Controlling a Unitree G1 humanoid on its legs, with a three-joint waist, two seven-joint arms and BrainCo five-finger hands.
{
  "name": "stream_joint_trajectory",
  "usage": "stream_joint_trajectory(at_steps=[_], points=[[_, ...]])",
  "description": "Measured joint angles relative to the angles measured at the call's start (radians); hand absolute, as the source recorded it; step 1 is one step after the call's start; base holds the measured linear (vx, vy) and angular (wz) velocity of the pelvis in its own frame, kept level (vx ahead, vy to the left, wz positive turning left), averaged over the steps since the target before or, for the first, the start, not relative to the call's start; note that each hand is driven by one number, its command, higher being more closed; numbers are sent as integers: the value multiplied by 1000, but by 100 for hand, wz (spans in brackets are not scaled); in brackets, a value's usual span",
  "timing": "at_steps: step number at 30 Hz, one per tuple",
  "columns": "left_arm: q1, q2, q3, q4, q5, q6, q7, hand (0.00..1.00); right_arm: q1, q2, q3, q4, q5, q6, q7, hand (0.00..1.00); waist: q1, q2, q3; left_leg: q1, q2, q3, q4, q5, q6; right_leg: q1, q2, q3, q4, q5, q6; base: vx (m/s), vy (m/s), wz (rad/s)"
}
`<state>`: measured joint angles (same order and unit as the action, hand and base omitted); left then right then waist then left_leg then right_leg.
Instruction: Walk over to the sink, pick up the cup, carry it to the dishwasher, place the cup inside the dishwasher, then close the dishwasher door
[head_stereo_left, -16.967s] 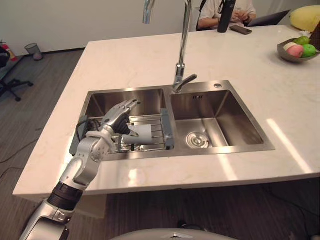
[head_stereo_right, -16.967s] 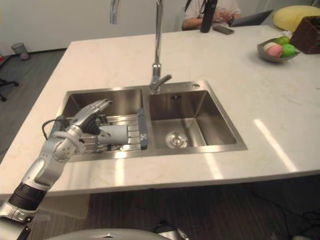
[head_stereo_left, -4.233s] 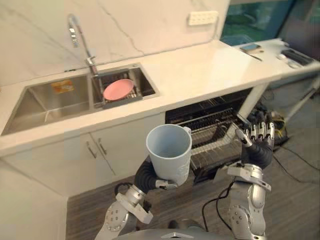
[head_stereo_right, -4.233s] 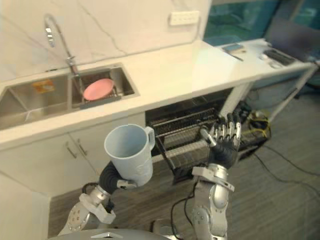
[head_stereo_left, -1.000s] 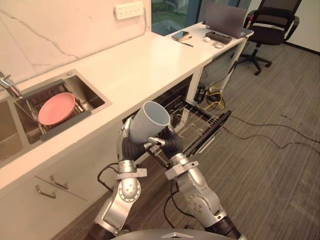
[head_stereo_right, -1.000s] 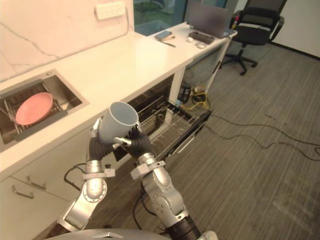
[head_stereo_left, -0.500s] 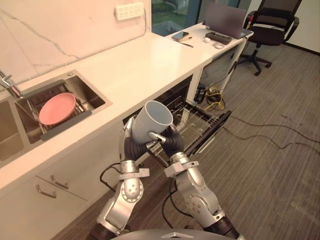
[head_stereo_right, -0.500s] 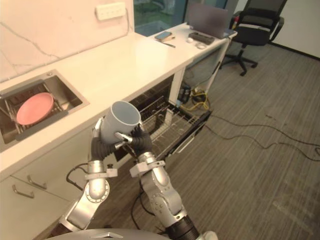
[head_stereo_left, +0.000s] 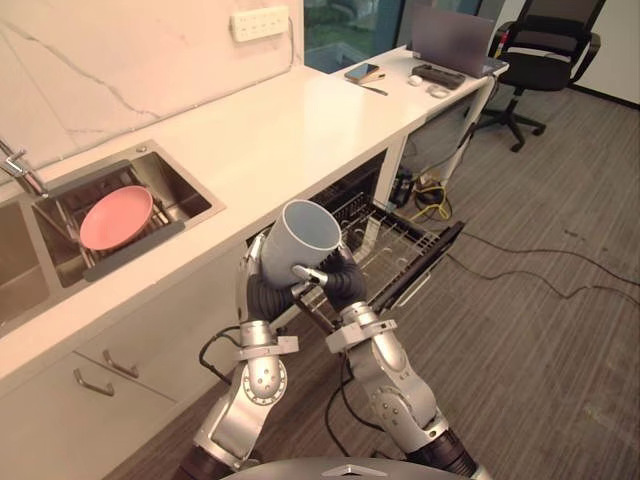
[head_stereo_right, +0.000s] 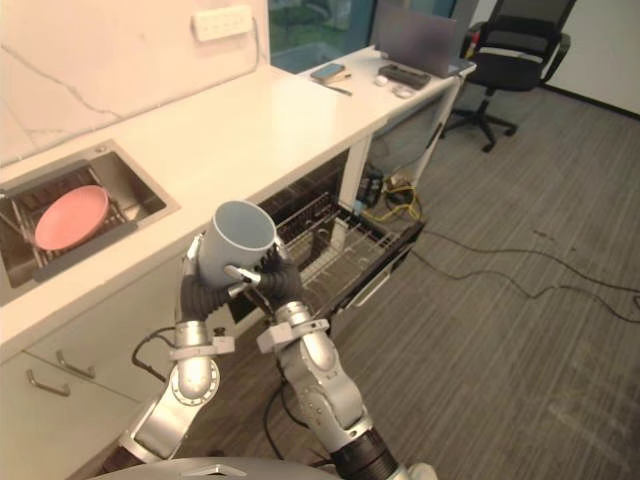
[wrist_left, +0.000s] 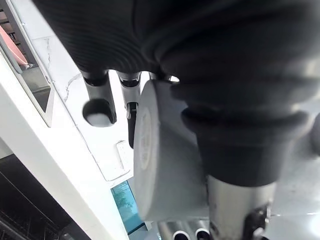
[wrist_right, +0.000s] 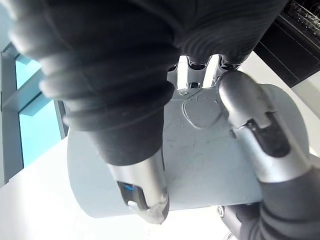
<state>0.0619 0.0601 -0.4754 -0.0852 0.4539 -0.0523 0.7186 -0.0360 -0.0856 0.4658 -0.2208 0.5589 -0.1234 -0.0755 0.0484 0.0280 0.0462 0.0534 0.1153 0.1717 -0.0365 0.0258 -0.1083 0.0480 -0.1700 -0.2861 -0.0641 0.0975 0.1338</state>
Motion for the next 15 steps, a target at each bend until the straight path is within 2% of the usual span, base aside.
stream_joint_trajectory(at_steps=[7,15], points=[[8,-3,42,24,-22,-4,22,0,-24,1,-33,-36,-17,-44,-28,100,3,0,0,1,0,0,1,0,1,3,0,-1,-2,1,0,0,0,0],[9,-4,95,24,-40,-11,40,0,-23,1,-128,-35,-17,-57,-44,100,2,0,0,1,0,-1,1,0,1,5,0,-2,-3,1,0,0,0,0]])
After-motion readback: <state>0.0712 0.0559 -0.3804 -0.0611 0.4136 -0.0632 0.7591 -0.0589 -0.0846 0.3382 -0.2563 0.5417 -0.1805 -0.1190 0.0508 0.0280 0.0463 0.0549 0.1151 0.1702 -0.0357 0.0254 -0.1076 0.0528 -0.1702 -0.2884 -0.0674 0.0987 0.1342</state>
